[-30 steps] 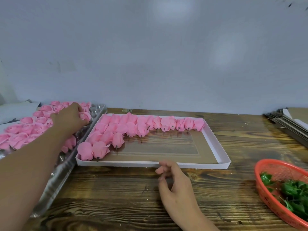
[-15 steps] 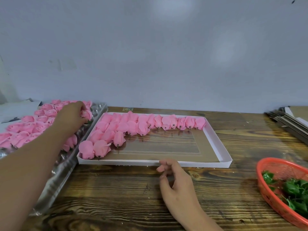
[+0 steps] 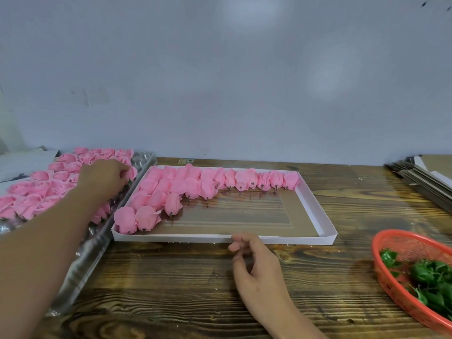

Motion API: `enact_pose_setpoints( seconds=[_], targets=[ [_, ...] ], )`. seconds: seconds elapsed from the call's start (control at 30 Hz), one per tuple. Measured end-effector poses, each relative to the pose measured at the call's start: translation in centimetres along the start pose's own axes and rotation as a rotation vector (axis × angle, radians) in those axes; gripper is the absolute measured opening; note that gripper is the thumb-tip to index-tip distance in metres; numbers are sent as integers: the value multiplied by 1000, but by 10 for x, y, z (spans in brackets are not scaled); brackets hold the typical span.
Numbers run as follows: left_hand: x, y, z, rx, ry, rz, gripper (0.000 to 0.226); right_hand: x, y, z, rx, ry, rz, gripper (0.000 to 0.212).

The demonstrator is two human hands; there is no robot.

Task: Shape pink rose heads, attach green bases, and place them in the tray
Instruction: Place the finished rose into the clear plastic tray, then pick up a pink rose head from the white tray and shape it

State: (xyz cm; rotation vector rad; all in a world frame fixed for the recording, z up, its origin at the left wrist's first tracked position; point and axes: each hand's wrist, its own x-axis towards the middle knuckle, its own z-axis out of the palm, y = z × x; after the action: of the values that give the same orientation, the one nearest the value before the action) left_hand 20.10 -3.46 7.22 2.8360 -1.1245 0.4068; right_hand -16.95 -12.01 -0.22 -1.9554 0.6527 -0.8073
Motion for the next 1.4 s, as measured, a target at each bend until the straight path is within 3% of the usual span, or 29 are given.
enact_pose_setpoints(
  seconds=[0.43,0.73,0.83,1.0,1.2,1.4],
  targets=[
    [2,0,-4,-29,-65,48,34,0,-1,0,-2,1,-4,47],
    [-2,7,-7,-109,-47,30,16,2,1,2,-4,6,-3,49],
    [-3,14,-7,-124,36,23,34,2,2,2,3,1,1,50],
    [-20,48,-10,-352,100,46,40,2,1,3,5,18,-10,49],
    [-74,105,-1,-591,131,158,22,2,3,3,8,28,5,45],
    [-116,142,24,-618,96,280,21,0,3,3,-16,56,5,46]
  ],
)
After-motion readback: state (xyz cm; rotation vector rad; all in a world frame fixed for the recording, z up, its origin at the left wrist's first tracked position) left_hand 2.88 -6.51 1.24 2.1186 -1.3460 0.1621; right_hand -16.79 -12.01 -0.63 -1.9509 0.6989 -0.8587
